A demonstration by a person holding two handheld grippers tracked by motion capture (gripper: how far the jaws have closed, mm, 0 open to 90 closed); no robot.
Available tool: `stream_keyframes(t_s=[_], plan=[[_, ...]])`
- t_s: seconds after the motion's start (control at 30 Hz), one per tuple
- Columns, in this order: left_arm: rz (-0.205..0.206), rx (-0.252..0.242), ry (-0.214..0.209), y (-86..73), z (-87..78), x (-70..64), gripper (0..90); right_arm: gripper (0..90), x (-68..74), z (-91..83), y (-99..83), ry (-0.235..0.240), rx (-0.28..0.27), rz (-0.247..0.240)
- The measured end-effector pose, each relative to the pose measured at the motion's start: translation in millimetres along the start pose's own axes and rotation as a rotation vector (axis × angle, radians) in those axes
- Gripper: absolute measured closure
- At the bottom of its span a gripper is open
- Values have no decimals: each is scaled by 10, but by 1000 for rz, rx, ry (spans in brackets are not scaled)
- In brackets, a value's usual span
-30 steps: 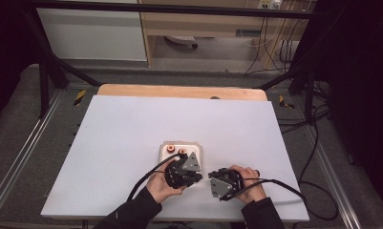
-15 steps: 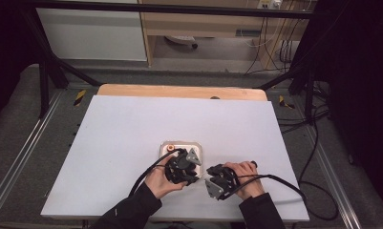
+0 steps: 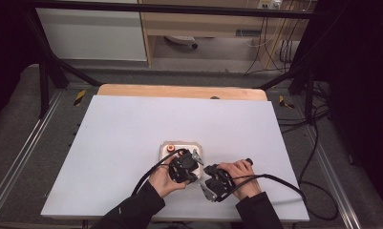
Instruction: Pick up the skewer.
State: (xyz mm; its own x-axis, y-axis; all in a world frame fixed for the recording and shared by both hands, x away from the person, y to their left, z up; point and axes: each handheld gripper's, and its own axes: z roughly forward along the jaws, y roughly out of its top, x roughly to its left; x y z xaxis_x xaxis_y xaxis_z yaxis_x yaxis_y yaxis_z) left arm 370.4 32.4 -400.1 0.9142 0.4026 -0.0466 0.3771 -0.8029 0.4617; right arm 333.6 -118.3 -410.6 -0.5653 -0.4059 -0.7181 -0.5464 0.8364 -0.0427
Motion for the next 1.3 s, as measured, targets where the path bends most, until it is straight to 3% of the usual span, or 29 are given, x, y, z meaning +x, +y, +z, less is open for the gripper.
stream_keyframes(t_s=[0.13,0.17,0.2,0.3,0.37,0.6,0.63,0.67,0.7,0.73,0.77,0.8,0.83,0.87,0.9,0.93,1.03,1.3], plan=[[0,-9,12,-14,-10,-6,883,858,2,-1,-2,-11,-7,27],[-2,-13,11,-22,-19,-4,884,797,-25,-1,-16,-26,-19,69],[1,-17,14,-34,-31,1,884,797,-25,-1,-16,-26,-19,69],[5,-36,32,-98,-81,12,884,674,-62,-22,-77,-38,-27,219],[6,-39,46,-158,-115,32,883,554,-85,-37,-148,-44,-57,366],[-23,-70,79,-419,-247,139,883,379,-81,-109,-392,-48,-134,756],[-30,-75,81,-457,-265,154,883,363,-81,-119,-424,-36,-139,817],[-38,-86,84,-496,-285,167,882,334,-84,-131,-487,-10,-132,946],[-49,-100,86,-534,-305,180,882,334,-84,-131,-487,-10,-132,946],[-58,-112,89,-571,-324,192,882,314,-78,-132,-544,15,-133,1028],[-64,-121,94,-608,-344,203,882,314,-78,-132,-544,15,-133,1028],[-69,-133,101,-645,-360,211,882,301,-70,-129,-568,28,-138,1065],[-78,-146,107,-683,-373,215,882,259,-65,-117,-608,69,-141,1158],[-83,-159,113,-723,-387,219,882,259,-65,-117,-608,69,-141,1158],[-91,-170,118,-762,-404,223,882,206,-70,-103,-641,115,-143,1247],[-97,-184,122,-802,-419,226,882,206,-70,-103,-641,115,-143,1247],[-113,-226,127,-919,-464,228,882,159,-87,-88,-667,144,-149,1319],[-155,-305,149,-1170,-524,257,882,65,-176,-20,-676,207,-113,1404]])
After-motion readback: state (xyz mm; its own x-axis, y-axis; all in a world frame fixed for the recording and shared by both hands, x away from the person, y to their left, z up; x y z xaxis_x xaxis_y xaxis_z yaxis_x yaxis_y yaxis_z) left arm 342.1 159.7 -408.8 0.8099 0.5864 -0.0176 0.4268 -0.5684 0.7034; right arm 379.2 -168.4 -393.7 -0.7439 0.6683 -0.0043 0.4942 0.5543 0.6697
